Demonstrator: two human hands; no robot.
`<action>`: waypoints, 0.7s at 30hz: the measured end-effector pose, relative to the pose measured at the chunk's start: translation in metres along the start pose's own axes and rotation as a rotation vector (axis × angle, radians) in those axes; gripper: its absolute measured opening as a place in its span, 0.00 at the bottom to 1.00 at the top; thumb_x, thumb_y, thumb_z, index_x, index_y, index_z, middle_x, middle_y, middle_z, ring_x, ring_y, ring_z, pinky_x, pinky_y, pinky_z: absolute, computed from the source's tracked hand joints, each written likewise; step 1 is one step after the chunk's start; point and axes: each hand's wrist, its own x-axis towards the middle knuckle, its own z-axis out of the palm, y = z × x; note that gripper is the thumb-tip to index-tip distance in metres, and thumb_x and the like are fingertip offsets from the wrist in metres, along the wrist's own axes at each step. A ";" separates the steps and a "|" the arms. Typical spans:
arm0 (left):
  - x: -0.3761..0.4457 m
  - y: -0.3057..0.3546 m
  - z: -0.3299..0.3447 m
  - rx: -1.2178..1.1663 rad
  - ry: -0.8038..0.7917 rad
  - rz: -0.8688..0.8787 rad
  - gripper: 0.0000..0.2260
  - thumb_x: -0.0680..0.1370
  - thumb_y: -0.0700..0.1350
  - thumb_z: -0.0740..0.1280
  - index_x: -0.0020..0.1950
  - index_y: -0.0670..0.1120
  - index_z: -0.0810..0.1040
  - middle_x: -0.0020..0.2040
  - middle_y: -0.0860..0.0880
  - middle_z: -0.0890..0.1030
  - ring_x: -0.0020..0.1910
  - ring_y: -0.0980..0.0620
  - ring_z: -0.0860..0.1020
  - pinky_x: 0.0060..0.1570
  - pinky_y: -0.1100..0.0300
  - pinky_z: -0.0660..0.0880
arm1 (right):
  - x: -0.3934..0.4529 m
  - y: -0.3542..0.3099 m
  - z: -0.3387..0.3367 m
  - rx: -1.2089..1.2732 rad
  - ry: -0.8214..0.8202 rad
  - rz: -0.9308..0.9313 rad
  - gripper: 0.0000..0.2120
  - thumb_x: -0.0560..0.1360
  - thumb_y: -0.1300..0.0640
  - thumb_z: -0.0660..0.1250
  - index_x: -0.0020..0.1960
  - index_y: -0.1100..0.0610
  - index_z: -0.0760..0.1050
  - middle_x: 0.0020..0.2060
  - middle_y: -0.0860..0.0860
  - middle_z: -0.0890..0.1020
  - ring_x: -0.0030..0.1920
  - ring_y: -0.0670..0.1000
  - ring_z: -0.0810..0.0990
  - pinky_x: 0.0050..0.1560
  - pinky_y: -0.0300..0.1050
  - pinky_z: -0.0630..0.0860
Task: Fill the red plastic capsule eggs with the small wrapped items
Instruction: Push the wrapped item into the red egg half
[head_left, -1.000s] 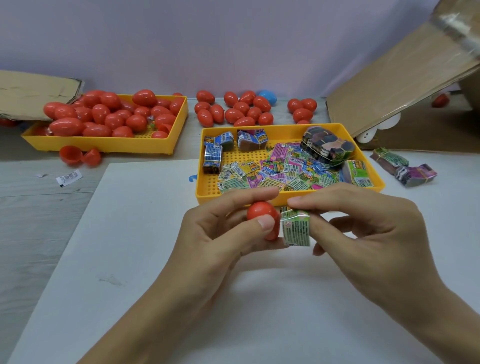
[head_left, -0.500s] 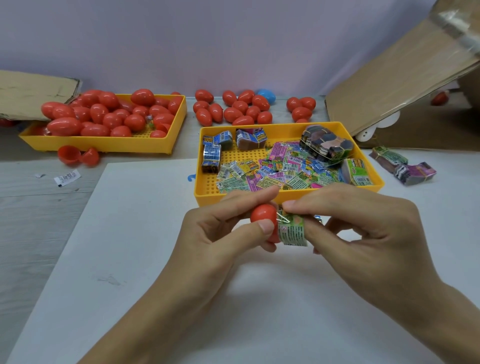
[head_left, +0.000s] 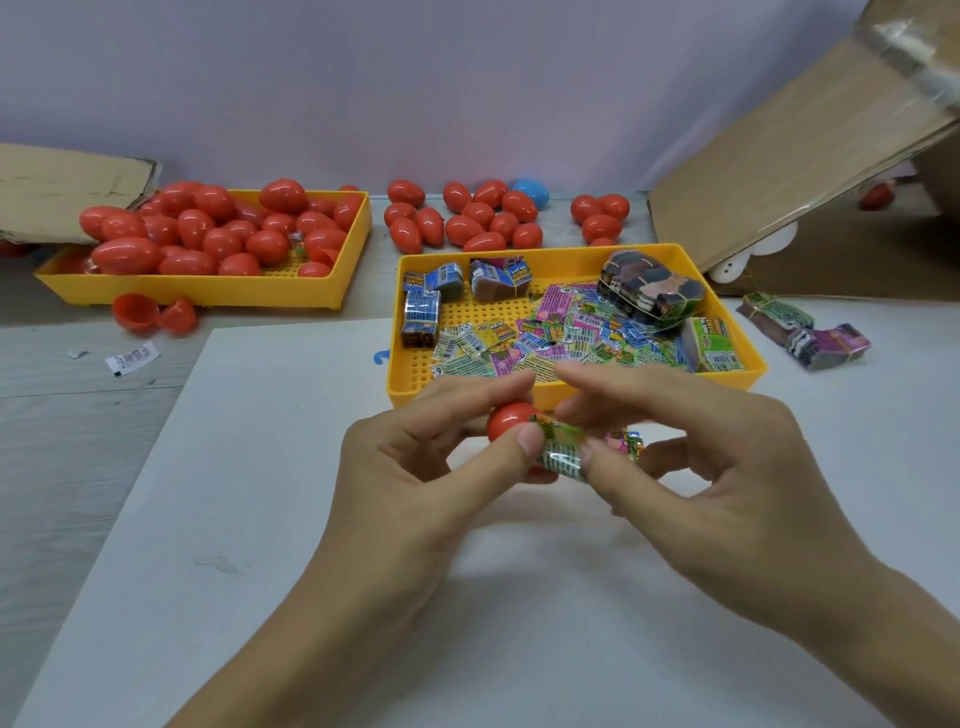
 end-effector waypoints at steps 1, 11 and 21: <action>0.000 0.000 0.000 0.011 0.010 0.021 0.14 0.69 0.42 0.74 0.55 0.47 0.87 0.51 0.42 0.82 0.49 0.42 0.83 0.46 0.52 0.82 | 0.000 -0.001 0.000 0.096 0.008 0.088 0.15 0.71 0.58 0.72 0.55 0.46 0.82 0.43 0.46 0.84 0.46 0.50 0.84 0.28 0.45 0.79; -0.005 0.006 0.004 0.243 0.047 0.257 0.12 0.72 0.41 0.74 0.55 0.46 0.84 0.53 0.48 0.82 0.52 0.46 0.83 0.46 0.61 0.80 | 0.007 -0.005 -0.006 0.333 -0.023 0.336 0.04 0.71 0.55 0.75 0.45 0.53 0.86 0.37 0.53 0.86 0.36 0.52 0.86 0.25 0.41 0.77; -0.007 0.002 0.007 0.384 0.051 0.480 0.13 0.76 0.39 0.71 0.60 0.44 0.80 0.56 0.46 0.81 0.58 0.42 0.81 0.52 0.56 0.81 | 0.016 -0.006 -0.016 0.855 -0.281 0.660 0.20 0.70 0.49 0.67 0.56 0.60 0.84 0.56 0.58 0.84 0.53 0.53 0.84 0.37 0.51 0.82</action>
